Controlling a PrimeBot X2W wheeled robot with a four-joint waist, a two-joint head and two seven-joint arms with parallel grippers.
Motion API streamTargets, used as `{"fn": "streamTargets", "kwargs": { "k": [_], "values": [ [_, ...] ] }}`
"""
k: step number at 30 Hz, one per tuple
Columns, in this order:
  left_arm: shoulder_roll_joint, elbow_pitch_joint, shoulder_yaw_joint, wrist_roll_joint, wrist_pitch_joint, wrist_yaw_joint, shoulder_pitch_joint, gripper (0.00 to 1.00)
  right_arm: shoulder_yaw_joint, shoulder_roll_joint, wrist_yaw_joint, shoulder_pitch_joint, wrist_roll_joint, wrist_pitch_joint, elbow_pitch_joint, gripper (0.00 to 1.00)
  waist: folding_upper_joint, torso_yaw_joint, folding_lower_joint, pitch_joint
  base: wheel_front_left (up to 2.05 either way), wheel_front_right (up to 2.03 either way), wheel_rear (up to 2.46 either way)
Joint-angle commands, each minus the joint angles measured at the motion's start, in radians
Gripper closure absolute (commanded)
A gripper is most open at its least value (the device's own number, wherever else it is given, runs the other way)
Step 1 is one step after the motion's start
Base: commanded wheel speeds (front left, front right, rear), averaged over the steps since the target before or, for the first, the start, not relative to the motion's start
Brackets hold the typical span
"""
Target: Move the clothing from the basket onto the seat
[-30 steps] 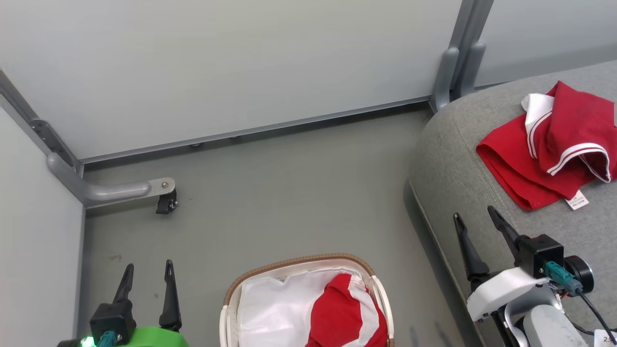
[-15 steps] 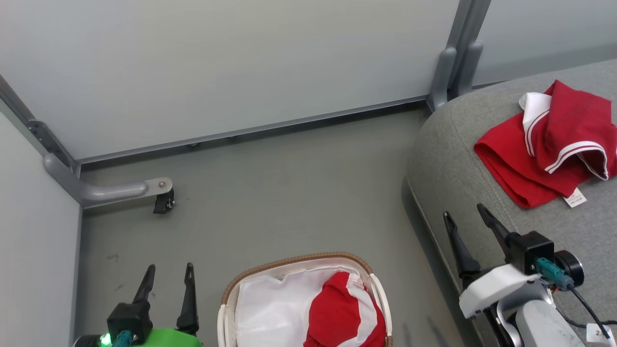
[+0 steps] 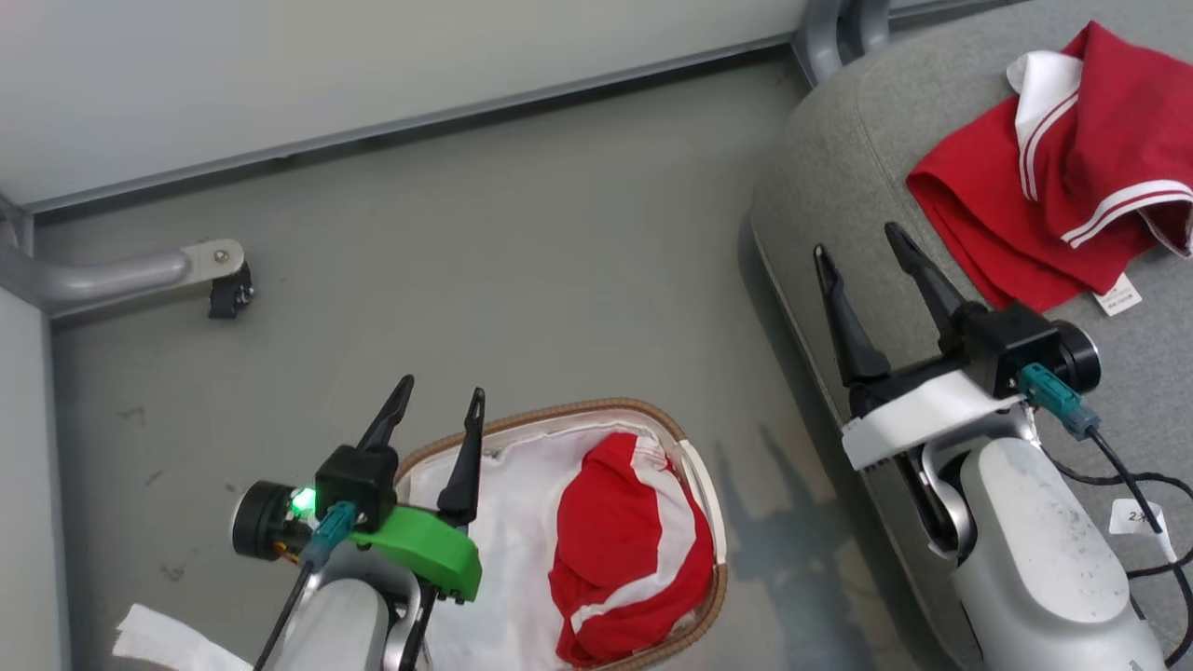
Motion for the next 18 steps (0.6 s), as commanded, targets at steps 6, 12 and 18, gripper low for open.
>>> {"fn": "streamTargets", "kwargs": {
  "k": [6, 12, 18],
  "values": [
    [0.054, 0.056, -0.117, -0.048, 0.001, -0.005, -0.111, 0.0, -0.002, 0.015, -0.001, -0.068, -0.015, -0.005, -0.023, 0.0, 0.0, -0.121, 0.0, 0.221, 0.0, 0.0, 0.0],
    [0.088, 0.122, -0.227, -0.098, 0.001, -0.005, -0.185, 0.0, 0.003, 0.025, -0.001, -0.106, -0.017, -0.005, -0.045, 0.0, 0.0, -0.163, 0.0, 0.308, 0.0, 0.0, 0.0],
    [0.118, 0.194, -0.324, -0.173, 0.001, -0.005, -0.253, 0.0, 0.019, 0.029, -0.001, -0.138, -0.007, -0.005, -0.068, 0.0, 0.0, -0.199, 0.0, 0.383, 0.0, 0.0, 0.0]
  ]
}}
